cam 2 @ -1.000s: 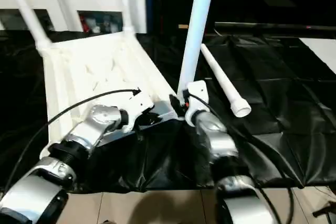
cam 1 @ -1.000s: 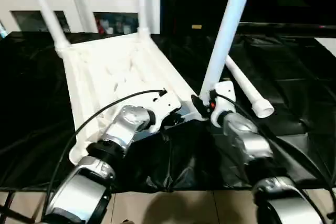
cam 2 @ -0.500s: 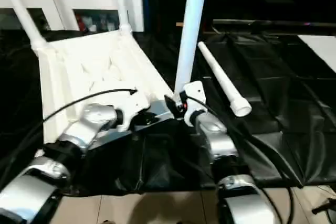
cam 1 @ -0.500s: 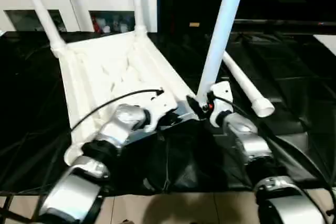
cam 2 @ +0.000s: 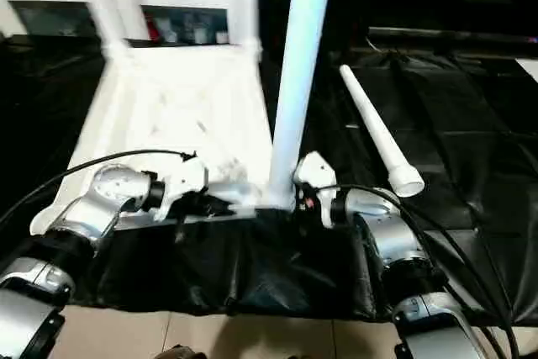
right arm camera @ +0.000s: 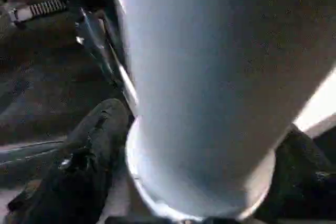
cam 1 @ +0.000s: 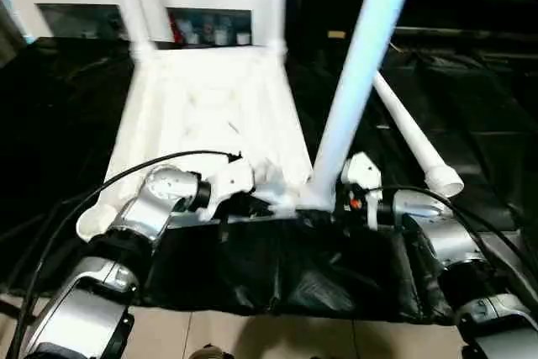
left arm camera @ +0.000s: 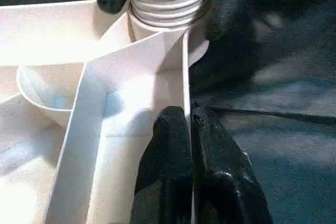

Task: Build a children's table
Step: Rotate leg to tighten

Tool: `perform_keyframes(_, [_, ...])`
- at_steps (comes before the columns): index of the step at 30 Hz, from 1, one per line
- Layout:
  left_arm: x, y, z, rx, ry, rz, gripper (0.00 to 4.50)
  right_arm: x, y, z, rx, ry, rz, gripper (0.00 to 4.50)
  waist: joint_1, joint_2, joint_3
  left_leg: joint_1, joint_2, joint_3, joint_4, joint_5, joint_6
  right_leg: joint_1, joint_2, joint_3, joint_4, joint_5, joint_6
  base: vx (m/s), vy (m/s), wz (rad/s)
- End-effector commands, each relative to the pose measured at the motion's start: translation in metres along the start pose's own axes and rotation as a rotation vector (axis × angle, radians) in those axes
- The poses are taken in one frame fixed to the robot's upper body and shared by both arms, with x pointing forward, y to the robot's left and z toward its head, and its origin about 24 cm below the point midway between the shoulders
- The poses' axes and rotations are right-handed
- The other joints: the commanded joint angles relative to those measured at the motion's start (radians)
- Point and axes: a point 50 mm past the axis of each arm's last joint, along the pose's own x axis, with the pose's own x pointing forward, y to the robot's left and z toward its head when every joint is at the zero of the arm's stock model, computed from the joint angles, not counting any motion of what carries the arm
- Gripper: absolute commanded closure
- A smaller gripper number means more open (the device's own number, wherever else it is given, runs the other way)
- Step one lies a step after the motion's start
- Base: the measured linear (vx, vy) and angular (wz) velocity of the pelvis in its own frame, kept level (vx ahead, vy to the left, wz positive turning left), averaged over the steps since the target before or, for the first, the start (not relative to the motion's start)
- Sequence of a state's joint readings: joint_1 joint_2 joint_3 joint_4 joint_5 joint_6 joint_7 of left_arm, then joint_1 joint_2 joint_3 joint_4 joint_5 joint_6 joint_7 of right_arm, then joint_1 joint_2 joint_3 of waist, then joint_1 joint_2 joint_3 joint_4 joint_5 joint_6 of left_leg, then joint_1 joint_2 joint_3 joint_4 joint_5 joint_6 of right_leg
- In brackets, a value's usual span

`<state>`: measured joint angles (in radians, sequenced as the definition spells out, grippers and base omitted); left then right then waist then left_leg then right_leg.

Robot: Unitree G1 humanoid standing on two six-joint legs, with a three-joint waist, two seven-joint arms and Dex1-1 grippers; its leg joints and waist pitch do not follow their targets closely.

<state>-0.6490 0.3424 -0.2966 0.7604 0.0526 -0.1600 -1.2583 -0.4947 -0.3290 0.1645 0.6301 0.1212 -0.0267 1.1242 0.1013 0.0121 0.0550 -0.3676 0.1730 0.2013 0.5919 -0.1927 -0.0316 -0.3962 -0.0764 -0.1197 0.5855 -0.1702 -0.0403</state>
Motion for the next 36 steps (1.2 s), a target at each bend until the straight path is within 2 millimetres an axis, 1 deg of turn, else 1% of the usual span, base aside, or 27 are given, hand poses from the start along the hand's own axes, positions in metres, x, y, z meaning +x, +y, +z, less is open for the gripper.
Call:
perform_keyframes(1, [0.006, -0.007, 0.002, 0.024, -0.007, -0.074, 4.50, 0.002, 0.005, 0.005, -0.001, -0.015, 0.070, 1.04, 0.001, -0.001, -0.065, 0.022, 0.084, -0.034, -0.070, -0.213, 0.051, 0.047, -0.103, 0.074, -0.073, -0.299, -0.180, 0.000, 0.000, 0.00])
perform_keyframes(2, [0.006, -0.007, 0.002, 0.024, -0.006, -0.080, 4.50, 0.001, 0.005, 0.005, -0.001, -0.016, 0.075, 1.29, 0.002, -0.001, -0.067, 0.020, 0.084, -0.034, -0.070, -0.205, 0.051, 0.050, -0.104, 0.074, -0.070, -0.283, -0.183, 0.000, 0.000, 0.00])
perform_keyframes(4, [0.005, -0.008, 0.001, 0.027, -0.001, -0.097, 4.50, 0.001, 0.006, 0.005, -0.002, -0.009, 0.097, 1.38, 0.003, -0.002, -0.068, 0.017, 0.083, -0.035, -0.069, -0.190, 0.054, 0.051, -0.104, 0.074, -0.067, -0.262, -0.184, 0.000, 0.000, 0.00])
perform_keyframes(5, [0.004, -0.008, 0.001, 0.030, 0.004, -0.110, 4.50, -0.001, 0.008, 0.005, -0.001, -0.001, 0.119, 1.40, 0.005, -0.002, -0.070, 0.016, 0.082, -0.034, -0.068, -0.174, 0.059, 0.052, -0.103, 0.074, -0.065, -0.237, -0.186, 0.000, 0.000, 0.00])
perform_keyframes(7, [0.004, -0.008, 0.000, 0.031, 0.006, -0.115, 4.50, -0.001, 0.008, 0.004, 0.002, 0.001, 0.128, 1.49, 0.008, -0.001, -0.073, 0.017, 0.082, -0.033, -0.065, -0.153, 0.068, 0.051, -0.103, 0.074, -0.058, -0.196, -0.195, 0.000, 0.000, 0.00])
perform_keyframes(8, [0.004, -0.008, 0.000, 0.033, 0.009, -0.118, 4.50, -0.002, 0.009, 0.004, 0.003, 0.006, 0.139, 1.60, 0.010, -0.002, -0.074, 0.015, 0.082, -0.033, -0.064, -0.136, 0.074, 0.053, -0.102, 0.074, -0.055, -0.169, -0.203, 0.000, 0.000, 0.00])
perform_keyframes(9, [0.004, -0.008, 0.000, 0.033, 0.009, -0.118, 4.50, -0.002, 0.009, 0.004, 0.003, 0.006, 0.139, 1.60, 0.011, -0.002, -0.074, 0.013, 0.081, -0.033, -0.063, -0.129, 0.078, 0.053, -0.103, 0.073, -0.053, -0.157, -0.207, 0.000, 0.000, 0.00])
perform_keyframes(13, [0.003, -0.007, -0.001, 0.029, 0.015, -0.115, 4.50, -0.001, 0.013, 0.002, 0.014, 0.010, 0.162, 1.73, 0.012, -0.002, -0.072, 0.014, 0.080, -0.033, -0.064, -0.146, 0.074, 0.053, -0.103, 0.072, -0.059, -0.199, -0.197, 0.000, 0.000, 0.00])
perform_keyframes(14, [0.003, -0.007, -0.001, 0.024, 0.015, -0.107, 4.50, 0.000, 0.014, 0.001, 0.017, 0.009, 0.163, 1.74, 0.013, -0.001, -0.071, 0.015, 0.081, -0.033, -0.064, -0.156, 0.069, 0.052, -0.104, 0.072, -0.062, -0.220, -0.191, 0.000, 0.000, 0.00])
perform_keyframes(16, [0.003, -0.005, -0.002, 0.014, 0.015, -0.088, 4.50, 0.000, 0.016, 0.000, 0.032, 0.007, 0.159, 1.74, 0.013, -0.002, -0.070, 0.017, 0.081, -0.034, -0.066, -0.170, 0.060, 0.052, -0.103, 0.072, -0.066, -0.251, -0.182, 0.000, 0.000, 0.00])
perform_keyframes(17, [0.005, -0.002, -0.002, -0.002, 0.019, -0.039, 4.50, 0.003, 0.016, -0.003, 0.056, -0.002, 0.115, 1.74, 0.012, -0.002, -0.070, 0.017, 0.081, -0.034, -0.066, -0.172, 0.058, 0.051, -0.103, 0.072, -0.066, -0.253, -0.181, 0.000, 0.000, 0.00])
perform_keyframes(19, [0.006, 0.001, -0.002, -0.010, 0.022, -0.008, 4.50, 0.005, 0.015, -0.004, 0.069, -0.007, 0.080, 1.75, 0.012, -0.003, -0.067, 0.019, 0.081, -0.034, -0.067, -0.183, 0.052, 0.049, -0.104, 0.073, -0.071, -0.280, -0.176, 0.000, 0.000, 0.00])
perform_keyframes(20, [0.009, 0.004, -0.001, -0.030, 0.020, 0.034, 4.50, 0.009, 0.013, -0.007, 0.099, -0.003, 0.024, 1.75, 0.010, -0.005, -0.064, 0.023, 0.080, -0.033, -0.069, -0.199, 0.042, 0.046, -0.104, 0.073, -0.076, -0.319, -0.170, 0.000, 0.000, 0.00])
perform_keyframes(21, [0.016, 0.008, 0.004, -0.068, -0.001, 0.100, 4.50, 0.017, 0.009, -0.013, 0.132, 0.003, -0.102, 1.75, 0.010, -0.004, -0.064, 0.023, 0.078, -0.035, -0.069, -0.206, 0.037, 0.046, -0.105, 0.071, -0.079, -0.341, -0.165, 0.000, 0.000, 0.00])
perform_keyframes(22, [0.021, 0.010, 0.007, -0.077, -0.001, 0.125, 4.50, 0.021, 0.007, -0.015, 0.148, 0.009, -0.171, 1.75, 0.004, -0.004, -0.059, 0.025, 0.078, -0.037, -0.071, -0.229, 0.020, 0.043, -0.107, 0.071, -0.085, -0.393, -0.155, 0.000, 0.000, 0.00])
perform_keyframes(23, [0.025, 0.011, 0.009, -0.080, 0.001, 0.142, 4.50, 0.025, 0.005, -0.017, 0.159, 0.015, -0.228, 1.75, -0.004, -0.005, -0.053, 0.030, 0.076, -0.042, -0.075, -0.270, 0.001, 0.042, -0.109, 0.067, -0.096, -0.479, -0.133, 0.000, 0.000, 0.00])
perform_keyframes(24, [0.025, 0.011, 0.009, -0.080, 0.001, 0.142, 4.50, 0.025, 0.005, -0.017, 0.159, 0.015, -0.228, 1.75, -0.013, -0.006, -0.047, 0.036, 0.072, -0.046, -0.075, -0.318, -0.009, 0.042, -0.112, 0.062, -0.110, -0.569, -0.103, 0.000, 0.000, 0.00])
perform_keyframes(25, [0.037, 0.011, 0.016, -0.090, -0.009, 0.168, 4.50, 0.035, 0.004, -0.021, 0.207, 0.016, -0.333, 1.75, -0.019, -0.007, -0.046, 0.039, 0.073, -0.049, -0.076, -0.334, -0.013, 0.041, -0.113, 0.059, -0.114, -0.598, -0.093, 0.000, 0.000, 0.00])
perform_keyframes(26, [0.042, 0.011, 0.019, -0.098, -0.017, 0.178, 4.50, 0.039, 0.004, -0.021, 0.221, 0.013, -0.366, 1.75, -0.028, -0.004, -0.047, 0.043, 0.071, -0.053, -0.075, -0.361, -0.018, 0.042, -0.114, 0.055, -0.120, -0.627, -0.077, 0.000, 0.000, 0.00])
perform_keyframes(28, [0.047, 0.011, 0.022, -0.103, -0.023, 0.187, 4.50, 0.042, 0.004, -0.021, 0.230, 0.009, -0.394, 1.76, -0.039, -0.004, -0.049, 0.039, 0.072, -0.057, -0.079, -0.374, -0.018, 0.045, -0.111, 0.052, -0.124, -0.614, -0.065, 0.000, 0.000, 0.00])
perform_keyframes(29, [0.055, 0.010, 0.028, -0.102, -0.033, 0.200, 4.50, 0.050, 0.004, -0.020, 0.245, 0.011, -0.456, 1.76, -0.046, -0.003, -0.049, 0.043, 0.070, -0.055, -0.078, -0.383, -0.015, 0.039, -0.109, 0.055, -0.125, -0.607, -0.067, 0.000, 0.000, 0.00])
perform_keyframes(30, [0.061, 0.009, 0.033, -0.104, -0.042, 0.210, 4.50, 0.056, 0.003, -0.019, 0.251, 0.015, -0.506, 1.76, -0.051, 0.001, -0.048, 0.045, 0.070, -0.056, -0.079, -0.389, -0.018, 0.036, -0.110, 0.056, -0.126, -0.601, -0.077, 0.000, 0.000, 0.00])
perform_keyframes(31, [0.068, 0.009, 0.038, -0.105, -0.049, 0.223, 4.50, 0.063, 0.003, -0.017, 0.255, 0.022, -0.566, 1.76, -0.055, 0.001, -0.049, 0.043, 0.070, -0.057, -0.079, -0.392, -0.018, 0.038, -0.109, 0.054, -0.125, -0.596, -0.078, 0.000, 0.000, 0.00])
perform_keyframes(32, [0.075, 0.007, 0.043, -0.096, -0.053, 0.230, 4.50, 0.071, 0.004, -0.014, 0.255, 0.016, -0.611, 1.76, -0.062, 0.002, -0.050, 0.043, 0.071, -0.058, -0.080, -0.402, -0.023, 0.036, -0.109, 0.055, -0.123, -0.575, -0.087, 0.000, 0.000, 0.00])
perform_keyframes(33, [0.076, 0.007, 0.043, -0.094, -0.053, 0.230, 4.50, 0.072, 0.004, -0.013, 0.253, 0.015, -0.615, 1.76, -0.065, 0.001, -0.050, 0.043, 0.070, -0.058, -0.080, -0.408, -0.023, 0.036, -0.109, 0.054, -0.124, -0.576, -0.087, 0.000, 0.000, 0.00])
perform_keyframes(35, [0.077, 0.006, 0.043, -0.090, -0.052, 0.228, 4.50, 0.074, 0.004, -0.011, 0.244, -0.006, -0.622, 1.06, -0.068, 0.001, -0.050, 0.041, 0.067, -0.056, -0.078, -0.407, -0.009, 0.037, -0.111, 0.057, -0.127, -0.574, -0.086, 0.000, 0.000, 0.00])
perform_keyframes(36, [0.076, 0.006, 0.042, -0.087, -0.052, 0.225, 4.50, 0.074, 0.003, -0.008, 0.246, -0.031, -0.626, 1.06, -0.068, 0.001, -0.051, 0.038, 0.068, -0.055, -0.079, -0.397, 0.000, 0.038, -0.110, 0.059, -0.125, -0.560, -0.089, 0.000, 0.000, 0.00])
